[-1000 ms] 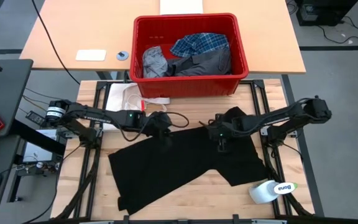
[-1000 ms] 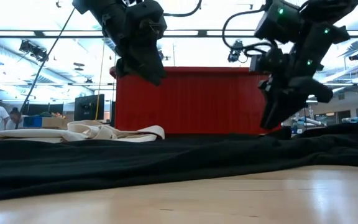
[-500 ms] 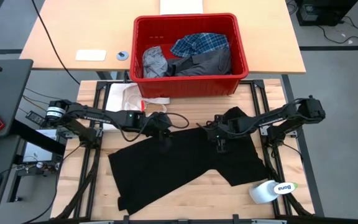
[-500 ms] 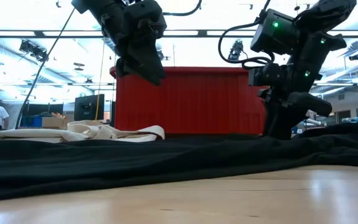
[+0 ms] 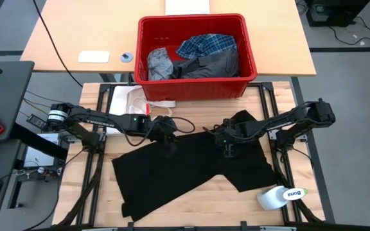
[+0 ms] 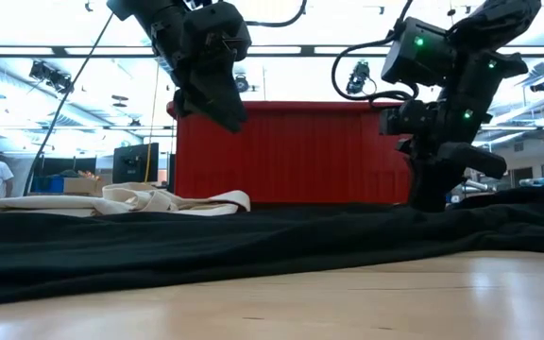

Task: Fold Laundry from Bin
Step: Fold the black shirt

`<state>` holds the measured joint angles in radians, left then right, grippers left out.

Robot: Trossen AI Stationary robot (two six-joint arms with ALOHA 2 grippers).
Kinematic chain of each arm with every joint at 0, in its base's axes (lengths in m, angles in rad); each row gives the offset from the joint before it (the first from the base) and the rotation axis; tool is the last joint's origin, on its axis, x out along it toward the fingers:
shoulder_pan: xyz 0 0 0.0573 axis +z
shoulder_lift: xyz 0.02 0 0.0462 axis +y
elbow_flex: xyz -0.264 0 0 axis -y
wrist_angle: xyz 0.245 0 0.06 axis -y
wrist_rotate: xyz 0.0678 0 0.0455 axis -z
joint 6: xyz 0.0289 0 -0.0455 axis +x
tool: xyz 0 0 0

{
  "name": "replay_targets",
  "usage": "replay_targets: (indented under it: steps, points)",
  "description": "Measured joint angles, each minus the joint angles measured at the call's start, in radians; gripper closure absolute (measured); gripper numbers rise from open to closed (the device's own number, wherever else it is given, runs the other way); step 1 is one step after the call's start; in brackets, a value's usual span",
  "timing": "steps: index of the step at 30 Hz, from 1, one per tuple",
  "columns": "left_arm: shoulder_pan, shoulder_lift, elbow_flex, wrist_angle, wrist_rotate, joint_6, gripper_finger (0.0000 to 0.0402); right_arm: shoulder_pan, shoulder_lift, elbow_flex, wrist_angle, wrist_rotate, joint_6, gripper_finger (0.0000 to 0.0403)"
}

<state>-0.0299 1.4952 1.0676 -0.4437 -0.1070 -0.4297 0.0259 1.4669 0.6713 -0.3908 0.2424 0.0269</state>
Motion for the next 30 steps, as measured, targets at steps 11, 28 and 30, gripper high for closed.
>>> replay_targets:
  steps: [11, 28, 30]
  points:
    - [0.000, 0.000, 0.000, -0.002, 0.020, -0.001, 0.0249, -0.037, -0.066, 0.080, -0.139, -0.001, 0.007, 0.0395]
    - [0.000, 0.000, 0.000, 0.004, 0.034, -0.001, 0.0249, -0.290, -0.061, 0.072, 0.015, 0.127, 0.052, 0.0376]
    - [0.000, 0.000, 0.000, 0.004, 0.034, -0.001, 0.0249, -0.328, -0.062, 0.072, 0.049, 0.066, 0.052, 0.0358]
